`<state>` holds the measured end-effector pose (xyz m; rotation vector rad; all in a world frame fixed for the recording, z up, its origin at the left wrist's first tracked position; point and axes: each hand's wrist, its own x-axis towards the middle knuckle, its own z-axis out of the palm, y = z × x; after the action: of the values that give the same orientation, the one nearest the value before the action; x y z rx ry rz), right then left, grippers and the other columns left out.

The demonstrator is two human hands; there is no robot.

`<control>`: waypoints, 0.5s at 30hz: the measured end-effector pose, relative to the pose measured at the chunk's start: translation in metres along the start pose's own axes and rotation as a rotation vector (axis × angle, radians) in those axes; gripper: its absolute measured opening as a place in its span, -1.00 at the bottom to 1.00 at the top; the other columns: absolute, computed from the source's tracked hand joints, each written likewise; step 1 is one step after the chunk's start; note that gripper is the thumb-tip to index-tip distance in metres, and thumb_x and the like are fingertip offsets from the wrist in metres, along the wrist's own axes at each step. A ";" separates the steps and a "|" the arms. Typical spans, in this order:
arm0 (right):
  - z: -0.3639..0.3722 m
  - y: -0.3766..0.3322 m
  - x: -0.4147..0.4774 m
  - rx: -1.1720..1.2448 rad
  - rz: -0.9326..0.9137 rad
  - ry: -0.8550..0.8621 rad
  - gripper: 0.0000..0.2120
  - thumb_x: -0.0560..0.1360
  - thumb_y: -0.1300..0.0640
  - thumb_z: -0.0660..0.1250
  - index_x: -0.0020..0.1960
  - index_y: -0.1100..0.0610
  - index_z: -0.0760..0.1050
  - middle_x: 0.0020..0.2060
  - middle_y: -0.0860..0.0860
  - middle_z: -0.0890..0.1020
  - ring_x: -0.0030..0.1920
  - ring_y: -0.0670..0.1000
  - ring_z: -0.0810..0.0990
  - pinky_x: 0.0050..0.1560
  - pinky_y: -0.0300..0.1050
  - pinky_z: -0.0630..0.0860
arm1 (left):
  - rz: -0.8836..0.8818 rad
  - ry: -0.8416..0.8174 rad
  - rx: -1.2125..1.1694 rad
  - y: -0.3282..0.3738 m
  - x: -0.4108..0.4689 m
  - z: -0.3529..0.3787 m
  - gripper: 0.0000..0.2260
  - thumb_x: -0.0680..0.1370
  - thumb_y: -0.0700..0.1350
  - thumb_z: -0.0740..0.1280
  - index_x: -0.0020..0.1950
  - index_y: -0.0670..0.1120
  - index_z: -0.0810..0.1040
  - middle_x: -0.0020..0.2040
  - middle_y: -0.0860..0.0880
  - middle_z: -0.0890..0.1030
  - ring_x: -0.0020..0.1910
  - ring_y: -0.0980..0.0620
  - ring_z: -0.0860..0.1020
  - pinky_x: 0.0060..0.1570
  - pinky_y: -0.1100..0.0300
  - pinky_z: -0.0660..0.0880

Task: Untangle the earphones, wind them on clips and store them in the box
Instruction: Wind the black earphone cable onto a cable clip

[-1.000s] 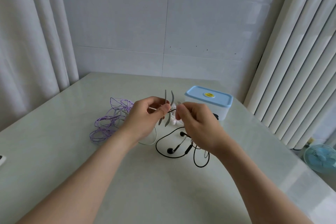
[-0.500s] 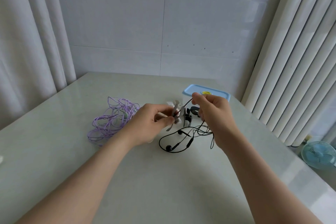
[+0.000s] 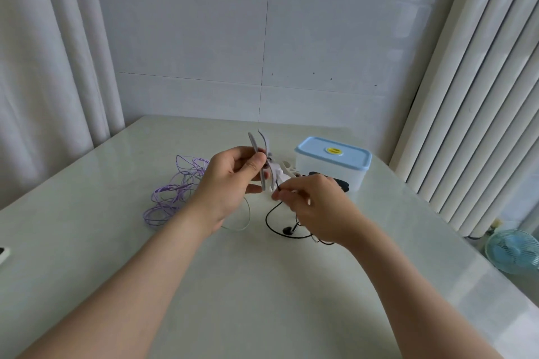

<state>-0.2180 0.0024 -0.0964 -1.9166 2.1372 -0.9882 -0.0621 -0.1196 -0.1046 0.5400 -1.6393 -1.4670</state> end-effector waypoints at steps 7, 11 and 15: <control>-0.007 -0.009 -0.006 0.109 -0.055 -0.151 -0.80 0.63 0.13 0.37 -0.03 -0.01 0.77 -0.58 -0.09 0.32 -0.48 -0.09 0.34 -0.33 -0.40 0.34 | -0.085 0.029 -0.053 -0.001 -0.004 0.010 -0.78 0.67 -0.03 0.36 0.16 -0.15 0.68 -0.10 0.01 0.73 -0.10 0.05 0.71 -0.12 0.10 0.66; -0.012 -0.013 -0.008 0.230 -0.046 -0.195 -0.79 0.61 0.12 0.37 -0.09 -0.03 0.76 -0.49 0.14 0.39 -0.40 0.09 0.39 -0.27 -0.11 0.43 | -0.094 0.039 0.063 -0.003 -0.006 0.011 -0.80 0.65 0.02 0.40 0.15 -0.08 0.67 -0.09 0.05 0.71 -0.16 0.09 0.66 -0.20 0.15 0.54; -0.017 -0.016 -0.008 0.400 0.027 0.026 -0.74 0.58 0.17 0.35 -0.25 0.11 0.69 -0.48 0.09 0.48 -0.42 0.03 0.43 -0.29 -0.05 0.41 | -0.136 -0.111 0.208 -0.004 -0.008 0.010 -0.83 0.62 0.02 0.43 0.14 -0.03 0.64 -0.07 0.00 0.68 -0.25 0.11 0.56 -0.24 0.32 0.45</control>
<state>-0.2109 0.0169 -0.0770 -1.6849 1.7970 -1.3213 -0.0669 -0.1086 -0.1100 0.7084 -1.8882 -1.4538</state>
